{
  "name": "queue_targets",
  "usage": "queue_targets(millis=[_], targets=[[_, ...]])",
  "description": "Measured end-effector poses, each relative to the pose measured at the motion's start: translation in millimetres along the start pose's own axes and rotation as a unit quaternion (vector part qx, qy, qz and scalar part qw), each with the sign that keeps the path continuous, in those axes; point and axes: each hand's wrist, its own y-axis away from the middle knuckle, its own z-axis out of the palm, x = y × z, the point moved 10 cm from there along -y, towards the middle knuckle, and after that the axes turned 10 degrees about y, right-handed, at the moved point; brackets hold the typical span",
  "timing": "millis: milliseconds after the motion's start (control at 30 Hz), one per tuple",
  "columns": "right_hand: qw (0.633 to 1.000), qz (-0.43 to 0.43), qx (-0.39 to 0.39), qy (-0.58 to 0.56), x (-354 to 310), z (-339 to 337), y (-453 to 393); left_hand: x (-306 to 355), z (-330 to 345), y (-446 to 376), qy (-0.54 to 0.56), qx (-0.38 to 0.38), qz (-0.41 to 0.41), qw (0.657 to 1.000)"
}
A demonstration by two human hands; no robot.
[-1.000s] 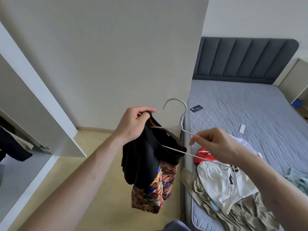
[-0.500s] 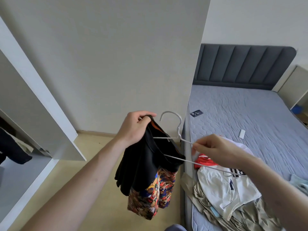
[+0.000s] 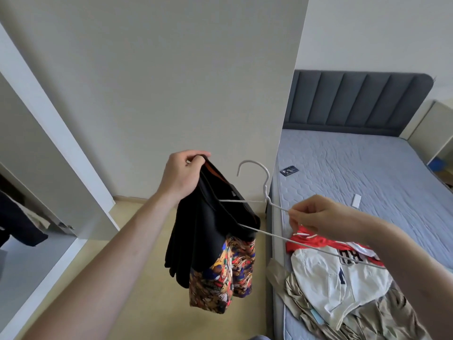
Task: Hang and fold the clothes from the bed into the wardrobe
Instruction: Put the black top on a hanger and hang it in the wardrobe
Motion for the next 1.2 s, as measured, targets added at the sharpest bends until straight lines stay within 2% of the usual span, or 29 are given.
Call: queue_targets(millis=[133, 200, 333, 533, 700, 767, 833, 867, 900, 1033, 1067, 1133, 1200], targets=[[0.987, -0.038, 0.129, 0.083, -27, -8, -16, 7, 45, 13, 0.040, -0.092, -0.009, 0.995], [0.980, -0.057, 0.174, 0.073, -37, 2, -21, 7, 59, 17, 0.070, -0.098, -0.018, 0.993], [0.979, -0.054, 0.196, -0.013, -25, 22, -30, 0, 78, 29, 0.160, -0.117, -0.070, 0.978], [0.948, -0.043, 0.264, -0.172, -10, 40, -24, 5, 108, 67, 0.093, -0.221, -0.043, 0.970], [0.912, -0.047, 0.325, -0.244, 4, 29, -10, 24, 105, 89, -0.125, -0.315, 0.063, 0.939], [0.907, -0.050, 0.328, -0.260, 2, 27, -9, 50, 95, 84, -0.201, -0.277, 0.174, 0.923], [0.902, -0.052, 0.331, -0.272, -1, 20, -9, 75, 82, 70, -0.324, -0.195, 0.295, 0.878], [0.901, -0.056, 0.335, -0.271, -2, 16, -7, 82, 77, 62, -0.363, -0.173, 0.319, 0.858], [0.900, -0.060, 0.341, -0.266, -4, 11, -5, 83, 73, 52, -0.382, -0.173, 0.319, 0.850], [0.888, -0.078, 0.382, -0.242, -9, -5, 6, 77, 62, 21, -0.345, -0.231, 0.286, 0.864], [0.877, -0.085, 0.422, -0.215, -11, -14, 14, 77, 60, 17, -0.337, -0.228, 0.290, 0.866], [0.831, -0.099, 0.524, -0.156, -13, -31, 37, 78, 53, 10, -0.322, -0.214, 0.299, 0.872], [0.794, -0.152, 0.576, -0.121, -19, -30, 60, 78, 43, 2, -0.305, -0.197, 0.297, 0.883]])
